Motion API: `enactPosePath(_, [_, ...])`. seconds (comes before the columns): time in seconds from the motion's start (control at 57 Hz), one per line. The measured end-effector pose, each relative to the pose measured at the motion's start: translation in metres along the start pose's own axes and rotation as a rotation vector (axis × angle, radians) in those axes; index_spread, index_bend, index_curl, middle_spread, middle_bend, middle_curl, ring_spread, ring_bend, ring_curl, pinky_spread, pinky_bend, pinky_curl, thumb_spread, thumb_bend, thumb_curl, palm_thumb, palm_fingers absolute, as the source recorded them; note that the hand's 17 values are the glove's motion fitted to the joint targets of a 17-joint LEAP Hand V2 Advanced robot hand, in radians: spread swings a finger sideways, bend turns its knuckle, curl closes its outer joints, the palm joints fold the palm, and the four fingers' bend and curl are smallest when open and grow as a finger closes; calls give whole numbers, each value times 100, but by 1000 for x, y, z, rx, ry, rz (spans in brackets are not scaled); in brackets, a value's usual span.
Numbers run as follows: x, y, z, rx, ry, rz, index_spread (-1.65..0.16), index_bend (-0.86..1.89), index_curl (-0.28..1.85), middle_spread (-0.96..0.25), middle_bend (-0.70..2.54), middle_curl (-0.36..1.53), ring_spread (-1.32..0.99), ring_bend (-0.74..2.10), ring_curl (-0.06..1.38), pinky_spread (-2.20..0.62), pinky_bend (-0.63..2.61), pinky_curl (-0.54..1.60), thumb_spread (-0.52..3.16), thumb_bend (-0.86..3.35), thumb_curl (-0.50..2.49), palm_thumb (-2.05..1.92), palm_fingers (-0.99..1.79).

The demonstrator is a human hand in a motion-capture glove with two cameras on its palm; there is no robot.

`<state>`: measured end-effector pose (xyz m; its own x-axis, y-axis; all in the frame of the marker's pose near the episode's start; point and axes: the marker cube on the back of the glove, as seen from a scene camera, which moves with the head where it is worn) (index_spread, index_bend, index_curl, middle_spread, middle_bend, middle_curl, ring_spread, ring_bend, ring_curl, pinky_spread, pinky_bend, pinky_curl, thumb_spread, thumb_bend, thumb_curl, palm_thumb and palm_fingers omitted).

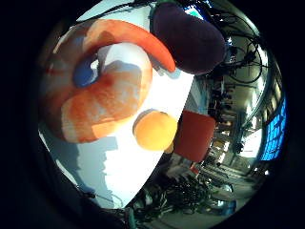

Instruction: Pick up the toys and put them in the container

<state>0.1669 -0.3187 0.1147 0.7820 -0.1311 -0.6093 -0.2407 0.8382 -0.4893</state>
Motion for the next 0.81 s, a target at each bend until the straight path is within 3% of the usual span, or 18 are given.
enactPosePath(0.228, [-33, 13, -32, 155, -67, -72, -24, 132, 68, -1, 22, 26, -10, 8, 0, -3, 19, 32, 147, 23, 36, 47, -8])
enactPosePath(0.474, [-107, 28, -128, 330, -195, -280, -20, 139, 66, -4, 32, 33, -13, 12, 0, -3, 17, 31, 148, 25, 37, 55, -5])
enactPosePath(0.667, [-187, 29, -188, 400, -137, -458, -19, 143, 63, -6, 36, 37, -14, 14, 2, -3, 17, 30, 148, 25, 37, 57, -3])
enactPosePath(0.807, [-213, 11, -196, 423, -8, -537, -19, 145, 62, -7, 37, 39, -15, 15, 4, -3, 18, 30, 147, 24, 37, 57, -3])
